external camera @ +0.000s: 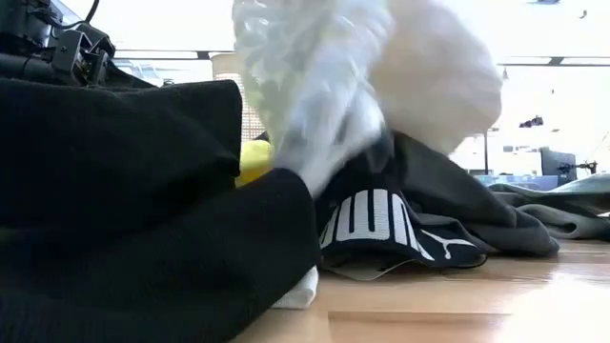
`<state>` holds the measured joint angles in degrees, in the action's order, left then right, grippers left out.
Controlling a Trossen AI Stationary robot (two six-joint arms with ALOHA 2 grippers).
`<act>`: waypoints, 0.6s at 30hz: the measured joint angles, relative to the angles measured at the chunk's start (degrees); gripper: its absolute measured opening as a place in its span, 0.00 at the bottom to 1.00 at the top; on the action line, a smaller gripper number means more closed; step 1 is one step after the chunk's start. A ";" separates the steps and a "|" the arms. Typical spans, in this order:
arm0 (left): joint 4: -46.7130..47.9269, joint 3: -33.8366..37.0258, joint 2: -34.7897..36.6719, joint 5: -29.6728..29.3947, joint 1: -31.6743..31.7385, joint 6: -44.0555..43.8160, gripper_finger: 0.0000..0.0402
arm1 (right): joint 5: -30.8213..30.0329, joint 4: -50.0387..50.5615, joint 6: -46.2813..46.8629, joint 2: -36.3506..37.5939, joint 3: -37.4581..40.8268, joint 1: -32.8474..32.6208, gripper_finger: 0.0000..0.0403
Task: Pick & Place Cloths
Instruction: Put the white dress into the white bin
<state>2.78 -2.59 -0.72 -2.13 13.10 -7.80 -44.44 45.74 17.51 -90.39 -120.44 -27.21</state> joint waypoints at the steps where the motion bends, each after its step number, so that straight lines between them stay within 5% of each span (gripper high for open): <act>1: -0.01 0.00 0.01 0.00 -0.02 0.01 0.54 | -0.54 -1.61 -3.09 0.00 -1.41 0.56 0.01; 11: 0.00 0.00 0.01 0.00 0.00 0.01 0.54 | -0.95 -26.42 -33.93 0.02 -10.91 6.16 0.01; 18: 0.01 0.00 0.01 0.00 0.00 0.01 0.54 | -0.18 -38.79 -43.30 0.06 -11.36 13.20 0.01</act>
<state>2.79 -2.59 -0.71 -2.13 13.10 -7.79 -44.62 6.95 -25.79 -90.33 -131.81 -14.01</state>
